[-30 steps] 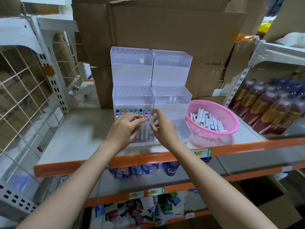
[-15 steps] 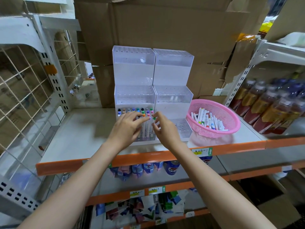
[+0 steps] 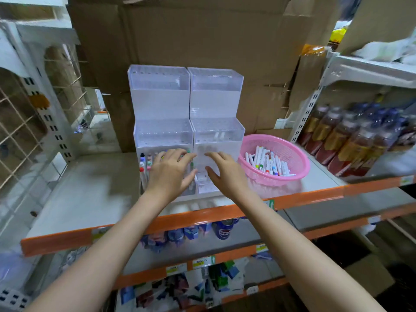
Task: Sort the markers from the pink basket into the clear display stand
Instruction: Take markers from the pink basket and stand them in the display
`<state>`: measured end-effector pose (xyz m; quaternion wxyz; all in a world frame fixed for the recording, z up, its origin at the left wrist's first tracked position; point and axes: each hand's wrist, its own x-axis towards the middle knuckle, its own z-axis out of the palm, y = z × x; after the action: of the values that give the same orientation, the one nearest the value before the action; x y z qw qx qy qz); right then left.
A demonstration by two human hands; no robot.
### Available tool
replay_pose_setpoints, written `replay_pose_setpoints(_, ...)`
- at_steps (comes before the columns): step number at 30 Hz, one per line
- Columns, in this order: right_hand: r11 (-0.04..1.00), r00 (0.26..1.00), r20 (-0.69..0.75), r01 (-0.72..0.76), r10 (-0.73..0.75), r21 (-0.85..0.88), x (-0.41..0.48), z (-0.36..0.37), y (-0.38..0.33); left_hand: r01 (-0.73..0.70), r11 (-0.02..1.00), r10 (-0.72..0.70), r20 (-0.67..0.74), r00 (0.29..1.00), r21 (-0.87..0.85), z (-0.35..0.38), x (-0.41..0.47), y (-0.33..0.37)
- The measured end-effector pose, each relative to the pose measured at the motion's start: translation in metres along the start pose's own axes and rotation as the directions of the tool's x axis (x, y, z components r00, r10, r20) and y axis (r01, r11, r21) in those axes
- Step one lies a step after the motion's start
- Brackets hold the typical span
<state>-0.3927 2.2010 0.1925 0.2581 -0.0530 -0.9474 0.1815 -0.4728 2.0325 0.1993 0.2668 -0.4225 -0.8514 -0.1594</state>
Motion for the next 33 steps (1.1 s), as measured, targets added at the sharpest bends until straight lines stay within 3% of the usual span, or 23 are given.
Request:
replay_pose_setpoints(9,0.963,0.979,0.016,-0.198,0.204,-0.184,-0.006,-0.052,0.078,-0.121,0.992,0.124,0.156,0.980,-0.029,0.040,0.067,0.082)
replay_pose_setpoints(13,0.933,0.952,0.041,-0.287,0.303,-0.218,-0.011,-0.074,0.120,-0.179,0.974,0.204,0.187,0.961,-0.140,0.072,0.095,0.125)
replay_pose_setpoints(18,0.902,0.917,0.092,-0.356,0.388,-0.245,-0.008,-0.087,0.174,-0.128,0.965,0.193,0.288,0.938,-0.230,0.111,0.129,0.162)
replay_pose_setpoints(22,0.900,0.893,0.165,-0.386,0.420,-0.203,0.006,-0.085,0.208,-0.107,0.983,0.159,0.386,0.909,-0.152,0.142,0.151,0.172)
replay_pose_setpoints(28,0.905,0.861,0.293,-0.356,0.415,-0.234,0.035,-0.068,0.243,0.041,0.996,0.001,0.487,0.873,-0.075,0.179,0.173,0.164)
replay_pose_setpoints(33,0.917,0.841,0.370,-0.338,0.395,-0.212,0.048,-0.057,0.259,0.081,0.995,-0.045,0.484,0.874,-0.055,0.194,0.183,0.164)
